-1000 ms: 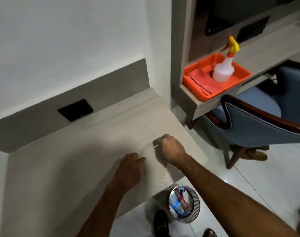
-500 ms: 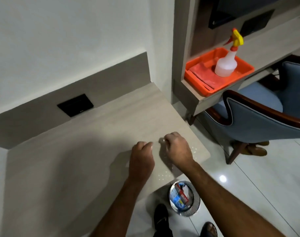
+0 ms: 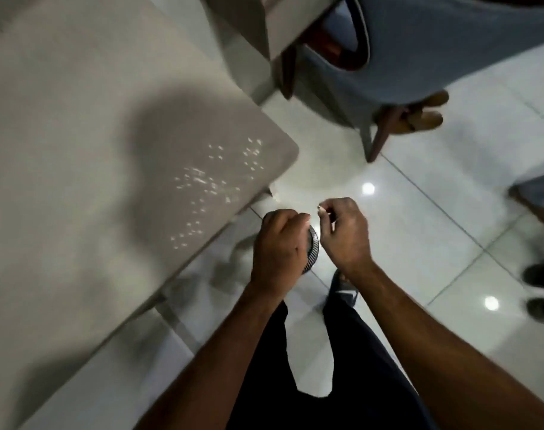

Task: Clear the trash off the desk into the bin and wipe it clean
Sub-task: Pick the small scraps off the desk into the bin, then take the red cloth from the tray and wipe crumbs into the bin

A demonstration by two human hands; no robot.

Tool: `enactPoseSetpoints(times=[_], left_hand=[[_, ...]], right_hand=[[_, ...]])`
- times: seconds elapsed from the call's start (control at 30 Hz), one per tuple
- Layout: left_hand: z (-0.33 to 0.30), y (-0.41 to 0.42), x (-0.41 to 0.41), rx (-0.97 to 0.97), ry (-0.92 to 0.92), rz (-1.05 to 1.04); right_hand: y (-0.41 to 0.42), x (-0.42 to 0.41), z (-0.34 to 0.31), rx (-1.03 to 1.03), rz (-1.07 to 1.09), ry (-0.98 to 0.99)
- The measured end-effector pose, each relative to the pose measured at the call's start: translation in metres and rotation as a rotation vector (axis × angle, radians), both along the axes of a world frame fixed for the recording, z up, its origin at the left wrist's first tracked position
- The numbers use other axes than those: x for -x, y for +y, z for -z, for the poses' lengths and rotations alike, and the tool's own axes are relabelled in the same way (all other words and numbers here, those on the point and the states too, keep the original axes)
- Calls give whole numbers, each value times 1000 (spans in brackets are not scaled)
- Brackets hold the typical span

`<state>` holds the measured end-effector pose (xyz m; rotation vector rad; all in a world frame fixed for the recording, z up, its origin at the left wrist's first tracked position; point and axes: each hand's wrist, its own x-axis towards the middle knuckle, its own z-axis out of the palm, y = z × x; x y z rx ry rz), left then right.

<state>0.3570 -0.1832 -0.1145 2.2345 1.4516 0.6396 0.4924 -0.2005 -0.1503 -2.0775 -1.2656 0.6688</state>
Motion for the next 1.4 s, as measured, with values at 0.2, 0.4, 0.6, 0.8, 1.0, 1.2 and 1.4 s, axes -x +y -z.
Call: enactPoseSetpoints(times=[0.2,0.4,0.6,0.8,1.0,1.2,1.4], left_hand=[[124,-17,0,349,196,-115],[225,-16,9,532,367,-192],[286,-20,2,603,386,-196],[270,-16,-6,573,374,-130],[129,-2,-40,248,251,58],[-53,57,-60,-316,-16,202],[-155,190,-20,-407,184,-105]], right_hand=[[-29,6,116,363,-155,48],[-45,9,211,556,-246,-48],[-51,17,272,571,-274,-88],[-48,15,257,533,-273,-55],[-39,4,129,145,-127,26],[10,-12,-42,-160,45,-20],[146,-17,-178,-624,-17,-277]])
